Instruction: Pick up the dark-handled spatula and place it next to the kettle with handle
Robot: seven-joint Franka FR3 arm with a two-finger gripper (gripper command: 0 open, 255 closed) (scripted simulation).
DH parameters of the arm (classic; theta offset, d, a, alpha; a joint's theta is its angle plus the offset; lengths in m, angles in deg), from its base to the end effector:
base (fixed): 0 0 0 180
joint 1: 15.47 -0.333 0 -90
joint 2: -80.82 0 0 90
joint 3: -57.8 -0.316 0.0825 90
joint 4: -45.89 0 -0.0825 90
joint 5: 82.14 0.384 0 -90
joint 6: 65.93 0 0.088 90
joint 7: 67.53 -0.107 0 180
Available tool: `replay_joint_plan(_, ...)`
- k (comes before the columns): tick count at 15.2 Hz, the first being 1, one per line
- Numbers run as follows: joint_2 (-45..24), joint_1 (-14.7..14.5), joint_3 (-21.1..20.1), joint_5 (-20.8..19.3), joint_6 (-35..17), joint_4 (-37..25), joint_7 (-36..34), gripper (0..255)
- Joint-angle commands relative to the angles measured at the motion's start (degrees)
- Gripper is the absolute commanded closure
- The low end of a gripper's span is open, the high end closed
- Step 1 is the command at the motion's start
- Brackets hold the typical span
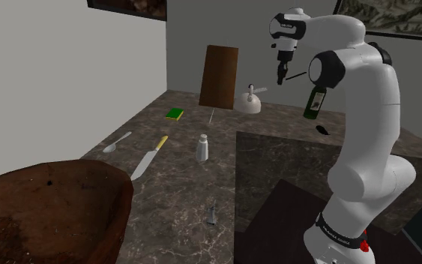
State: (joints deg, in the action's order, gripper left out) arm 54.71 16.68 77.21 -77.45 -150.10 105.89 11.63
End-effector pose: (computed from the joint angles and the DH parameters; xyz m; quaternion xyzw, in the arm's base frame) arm 0.4691 -0.4797 0.5903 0.9657 0.2575 -0.0320 0.0088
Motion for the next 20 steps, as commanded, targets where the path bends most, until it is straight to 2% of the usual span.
replay_joint_plan(1, -3.6, 2.8, 0.3, 1.2, 1.9, -5.5, 2.3, 255)
replay_joint_plan(2, -5.2, 4.1, 0.4, 1.7, 2.9, -8.1, 3.2, 255)
replay_joint_plan(10, -1.4, 2.1, 0.5, 0.6, -5.8, 4.4, 2.9, 255)
replay_joint_plan(20, 0.2, 0.9, 0.4, 0.1, -14.5, 14.7, 2.6, 255)
